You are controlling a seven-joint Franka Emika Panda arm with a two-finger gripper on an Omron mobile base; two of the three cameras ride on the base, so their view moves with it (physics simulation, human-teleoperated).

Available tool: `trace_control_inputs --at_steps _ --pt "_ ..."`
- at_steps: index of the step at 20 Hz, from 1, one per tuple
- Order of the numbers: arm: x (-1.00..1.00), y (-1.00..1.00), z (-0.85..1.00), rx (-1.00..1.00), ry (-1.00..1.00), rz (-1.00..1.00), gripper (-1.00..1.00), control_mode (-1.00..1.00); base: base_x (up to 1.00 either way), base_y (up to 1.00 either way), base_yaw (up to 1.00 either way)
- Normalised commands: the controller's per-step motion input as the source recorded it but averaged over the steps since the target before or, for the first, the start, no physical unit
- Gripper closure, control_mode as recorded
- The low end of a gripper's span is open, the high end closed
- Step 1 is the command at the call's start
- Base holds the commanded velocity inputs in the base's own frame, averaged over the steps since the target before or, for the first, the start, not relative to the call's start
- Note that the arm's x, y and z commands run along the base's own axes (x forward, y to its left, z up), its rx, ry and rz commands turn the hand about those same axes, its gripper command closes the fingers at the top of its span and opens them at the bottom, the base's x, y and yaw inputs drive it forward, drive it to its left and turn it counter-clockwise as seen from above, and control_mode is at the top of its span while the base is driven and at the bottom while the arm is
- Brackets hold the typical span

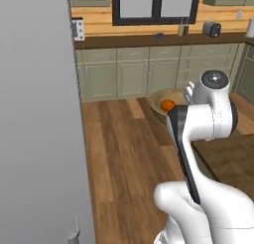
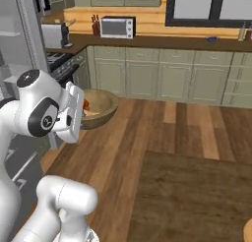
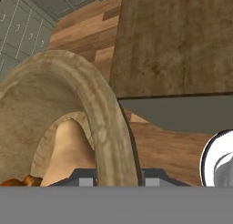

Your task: Pick the chicken drumstick and squash from their plates and place them in the bowl. Then put the bowl in the fridge.

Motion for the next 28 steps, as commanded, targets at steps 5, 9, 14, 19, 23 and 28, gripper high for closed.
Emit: trace_control_inputs --at_steps 5,9,14,19,23,28 --pt "0.00 0.00 0.00 0.00 0.00 0.00 1.00 1.00 0.73 0.05 0.00" --pt "0.00 0.00 0.00 0.00 0.00 0.00 1.00 1.00 0.54 0.03 0.03" --pt "0.00 0.00 0.00 0.00 0.00 0.00 1.00 1.00 0.34 0.03 0.12" --pt "0.00 0.00 0.00 0.00 0.00 0.00 1.00 1.00 0.52 0.04 0.09" --pt "0.00 0.00 0.00 0.00 0.00 0.00 1.00 1.00 0.60 0.06 0.06" --pt "0.00 0.00 0.00 0.00 0.00 0.00 1.00 1.00 0.52 0.02 0.07"
